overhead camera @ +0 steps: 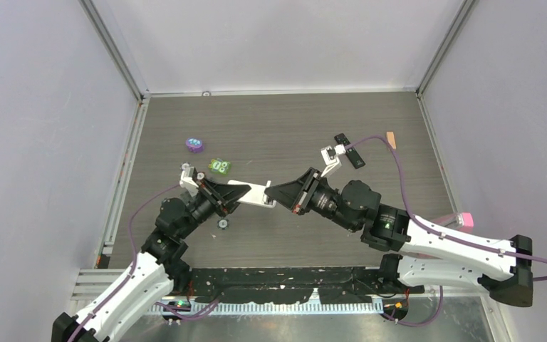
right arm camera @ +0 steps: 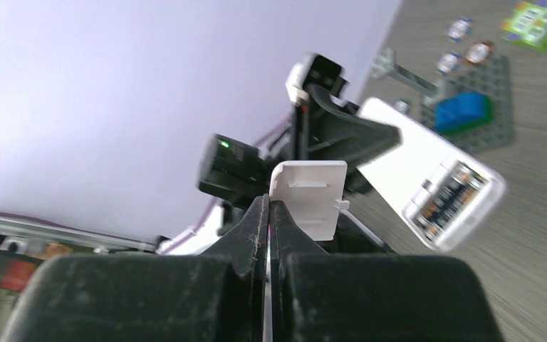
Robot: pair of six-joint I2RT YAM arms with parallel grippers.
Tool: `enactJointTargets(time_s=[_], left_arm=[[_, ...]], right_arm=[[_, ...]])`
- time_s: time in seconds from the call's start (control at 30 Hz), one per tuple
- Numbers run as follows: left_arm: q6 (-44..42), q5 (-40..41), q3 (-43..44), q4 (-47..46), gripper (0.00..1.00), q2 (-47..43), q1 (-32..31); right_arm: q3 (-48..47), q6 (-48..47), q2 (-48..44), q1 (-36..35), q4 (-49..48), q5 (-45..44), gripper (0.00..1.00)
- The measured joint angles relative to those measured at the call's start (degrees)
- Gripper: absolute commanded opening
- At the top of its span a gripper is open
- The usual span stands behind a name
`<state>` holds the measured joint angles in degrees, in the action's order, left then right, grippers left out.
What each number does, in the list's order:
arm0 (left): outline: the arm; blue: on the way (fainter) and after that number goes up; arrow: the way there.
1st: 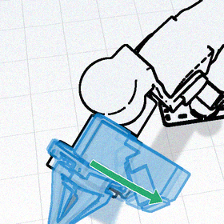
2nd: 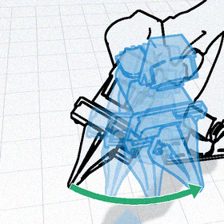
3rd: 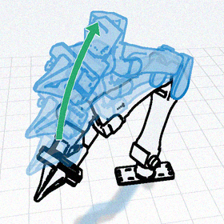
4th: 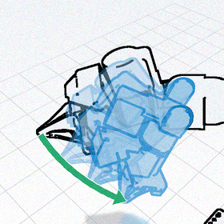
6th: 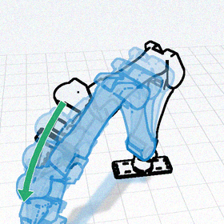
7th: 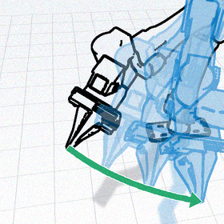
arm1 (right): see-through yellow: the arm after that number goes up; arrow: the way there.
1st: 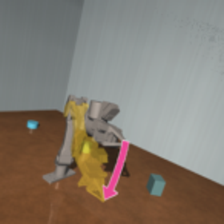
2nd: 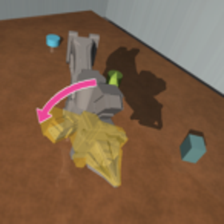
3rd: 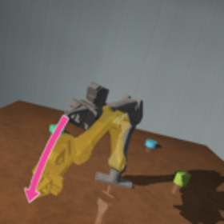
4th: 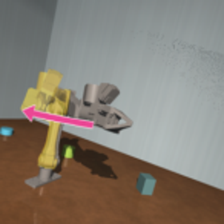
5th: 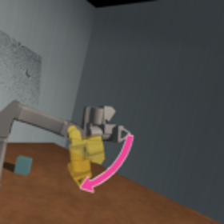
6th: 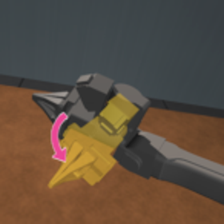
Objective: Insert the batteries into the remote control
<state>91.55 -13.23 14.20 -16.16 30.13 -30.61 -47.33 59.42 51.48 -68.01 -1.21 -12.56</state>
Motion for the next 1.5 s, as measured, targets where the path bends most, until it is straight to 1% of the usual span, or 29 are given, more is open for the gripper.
enactJointTargets(time_s=[0.07,0.17,0.33,0.77,0.97,1.23,1.5], left_arm=[[2.1,0.0,0.0,-0.8,0.0,-0.6,0.0],[4.3,0.0,0.0,-1.4,0.0,-1.2,0.0],[7.6,0.0,0.0,-3.0,0.0,-2.3,0.0],[10.3,-0.3,0.0,-5.0,0.0,-4.3,0.0],[10.3,-1.1,0.0,-5.7,0.0,-3.7,0.0],[10.5,-2.9,0.0,-7.2,0.0,-2.6,0.0],[10.6,-3.1,-0.6,-7.4,0.0,-2.6,0.0]], right_arm=[[0.0,1.1,1.1,0.1,-5.1,0.0,0.05],[0.0,3.0,2.6,0.4,-10.0,0.3,0.05],[0.7,8.0,3.5,0.6,-14.4,0.5,0.05],[4.8,17.2,3.5,2.5,-15.0,1.4,0.05],[5.2,18.6,3.8,2.5,-15.4,2.0,0.05],[6.7,19.4,4.5,2.7,-18.3,2.8,0.05],[7.8,20.5,4.5,3.0,-19.2,3.1,0.05]])
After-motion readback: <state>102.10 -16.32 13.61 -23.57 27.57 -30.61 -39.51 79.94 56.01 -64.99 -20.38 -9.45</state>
